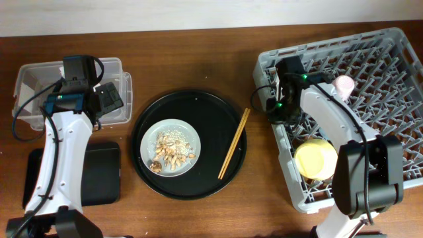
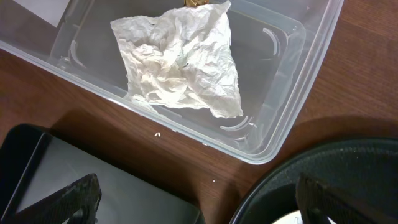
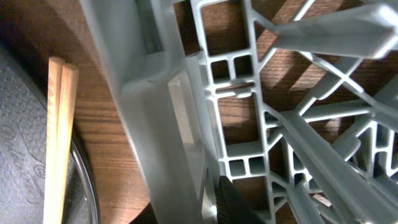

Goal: Sort waste into correct bins and load items into the dishwasher rack
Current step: 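Move the right gripper left to the wooden chopsticks on the tray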

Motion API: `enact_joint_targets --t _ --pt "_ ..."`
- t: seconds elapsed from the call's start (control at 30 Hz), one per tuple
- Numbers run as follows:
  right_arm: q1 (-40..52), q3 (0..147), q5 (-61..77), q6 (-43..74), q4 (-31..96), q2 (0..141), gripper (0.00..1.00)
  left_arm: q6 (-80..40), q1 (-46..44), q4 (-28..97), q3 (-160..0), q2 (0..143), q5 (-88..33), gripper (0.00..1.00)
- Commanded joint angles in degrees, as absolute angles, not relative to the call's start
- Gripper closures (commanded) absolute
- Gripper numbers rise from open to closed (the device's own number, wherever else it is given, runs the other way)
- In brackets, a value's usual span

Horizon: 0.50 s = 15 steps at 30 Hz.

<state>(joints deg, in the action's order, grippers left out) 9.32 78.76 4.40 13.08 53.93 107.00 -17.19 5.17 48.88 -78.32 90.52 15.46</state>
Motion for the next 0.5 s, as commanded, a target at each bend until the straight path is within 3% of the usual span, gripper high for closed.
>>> enact_joint_targets --t 0.0,0.37,0.47 --pt "9.8 79.3 5.9 18.6 52.3 107.4 0.85 -17.8 5.1 48.9 -78.6 90.0 15.9 0.01" --pt "12.2 79.3 13.5 22.8 48.6 107.4 0.88 -17.8 5.1 48.9 -78.6 90.0 15.9 0.01" --pt "16.6 79.8 12.9 22.8 48.7 107.4 0.78 -17.8 5.1 48.9 -78.6 90.0 15.9 0.01"
